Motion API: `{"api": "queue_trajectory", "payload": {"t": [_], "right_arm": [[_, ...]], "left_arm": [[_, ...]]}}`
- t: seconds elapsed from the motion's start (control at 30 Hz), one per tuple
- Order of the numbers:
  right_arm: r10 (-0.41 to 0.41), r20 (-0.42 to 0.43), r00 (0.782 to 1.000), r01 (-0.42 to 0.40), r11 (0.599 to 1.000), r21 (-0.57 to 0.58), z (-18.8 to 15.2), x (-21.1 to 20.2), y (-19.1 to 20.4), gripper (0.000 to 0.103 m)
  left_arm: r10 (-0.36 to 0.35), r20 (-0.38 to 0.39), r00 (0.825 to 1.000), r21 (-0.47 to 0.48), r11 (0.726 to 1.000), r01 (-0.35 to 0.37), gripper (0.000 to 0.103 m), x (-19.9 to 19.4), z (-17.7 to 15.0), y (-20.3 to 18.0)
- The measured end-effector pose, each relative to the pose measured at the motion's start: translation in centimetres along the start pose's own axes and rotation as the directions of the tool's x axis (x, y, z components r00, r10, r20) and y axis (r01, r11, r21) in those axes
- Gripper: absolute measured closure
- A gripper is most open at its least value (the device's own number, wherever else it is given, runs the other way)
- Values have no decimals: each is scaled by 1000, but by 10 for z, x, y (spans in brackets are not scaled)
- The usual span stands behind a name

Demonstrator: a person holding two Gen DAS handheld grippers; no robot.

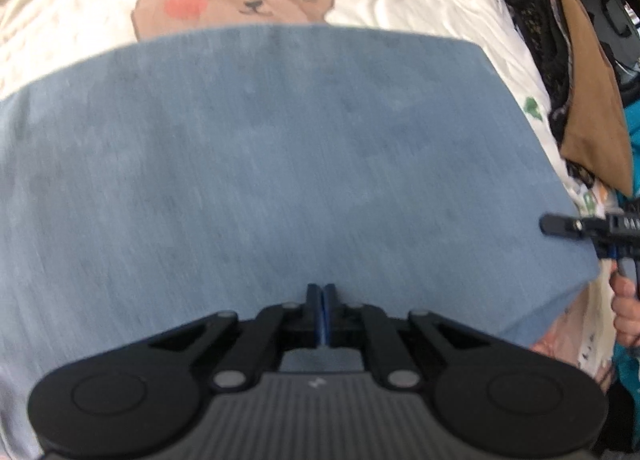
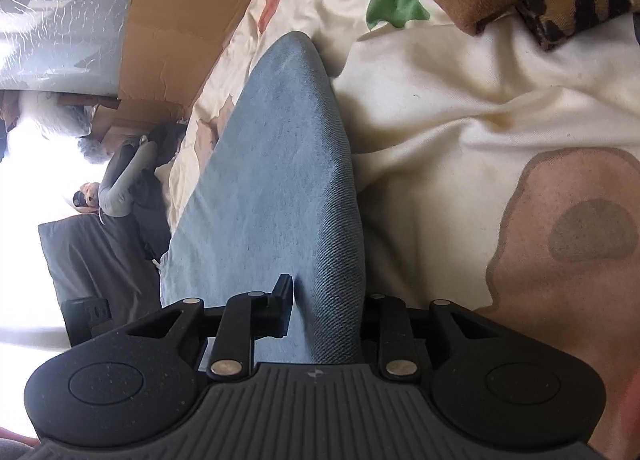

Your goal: Fold clothes

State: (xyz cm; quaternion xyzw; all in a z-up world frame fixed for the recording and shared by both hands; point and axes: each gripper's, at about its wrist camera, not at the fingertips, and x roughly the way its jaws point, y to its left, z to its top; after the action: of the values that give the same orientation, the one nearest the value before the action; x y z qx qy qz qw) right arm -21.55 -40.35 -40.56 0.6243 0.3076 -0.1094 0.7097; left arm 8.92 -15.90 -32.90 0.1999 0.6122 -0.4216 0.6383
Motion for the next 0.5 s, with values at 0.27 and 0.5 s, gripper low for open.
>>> {"api": "queue_trajectory", "payload": {"t": [0.27,0.5], "right_arm": [[3,-5,1000,-3,1000,6,0,1,-2,78],[-5,5,1000,5,1000,9,1,1,-1,77]], "left_arm": [[31,41,999,-8,1000,-31,100,0,23,10],[75,73,995,36,996,-78,91,-8,61,10]]}}
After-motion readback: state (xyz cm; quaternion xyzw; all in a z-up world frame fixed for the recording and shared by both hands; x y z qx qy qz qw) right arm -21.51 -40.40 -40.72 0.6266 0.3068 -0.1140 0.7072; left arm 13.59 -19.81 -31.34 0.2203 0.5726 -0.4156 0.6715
